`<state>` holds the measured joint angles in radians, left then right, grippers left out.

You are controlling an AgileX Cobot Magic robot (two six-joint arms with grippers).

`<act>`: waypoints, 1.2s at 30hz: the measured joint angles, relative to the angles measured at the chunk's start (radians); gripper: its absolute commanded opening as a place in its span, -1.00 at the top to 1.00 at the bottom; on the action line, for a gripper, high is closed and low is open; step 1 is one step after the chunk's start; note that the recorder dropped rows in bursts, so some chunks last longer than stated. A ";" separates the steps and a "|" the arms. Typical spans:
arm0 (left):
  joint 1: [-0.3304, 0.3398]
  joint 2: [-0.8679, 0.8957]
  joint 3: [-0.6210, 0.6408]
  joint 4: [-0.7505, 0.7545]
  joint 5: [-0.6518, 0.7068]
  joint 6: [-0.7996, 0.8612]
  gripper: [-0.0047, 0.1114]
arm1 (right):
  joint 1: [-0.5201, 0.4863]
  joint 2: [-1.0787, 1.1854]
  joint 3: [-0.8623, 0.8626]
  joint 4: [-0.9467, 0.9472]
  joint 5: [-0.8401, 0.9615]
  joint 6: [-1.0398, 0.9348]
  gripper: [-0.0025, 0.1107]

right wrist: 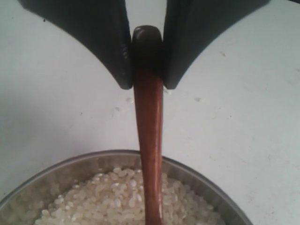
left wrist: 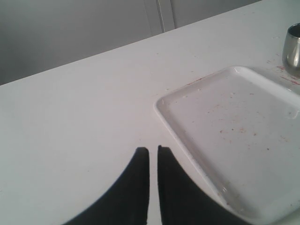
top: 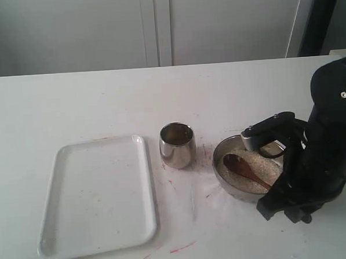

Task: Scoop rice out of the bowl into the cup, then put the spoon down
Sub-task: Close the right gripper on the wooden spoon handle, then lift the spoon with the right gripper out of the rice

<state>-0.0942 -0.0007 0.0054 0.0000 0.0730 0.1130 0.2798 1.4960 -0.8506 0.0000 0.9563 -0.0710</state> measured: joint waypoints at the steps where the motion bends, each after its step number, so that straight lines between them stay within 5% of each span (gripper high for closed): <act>1: 0.000 0.000 0.000 0.000 0.000 0.000 0.67 | 0.000 0.000 0.000 0.000 0.000 0.000 0.84; 36: 0.000 0.000 0.000 0.000 0.000 0.000 0.67 | 0.000 -0.109 -0.080 -0.219 0.186 0.060 0.96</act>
<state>-0.0942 -0.0007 0.0054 0.0000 0.0730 0.1130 0.2798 1.3869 -0.9305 -0.2194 1.1424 -0.0113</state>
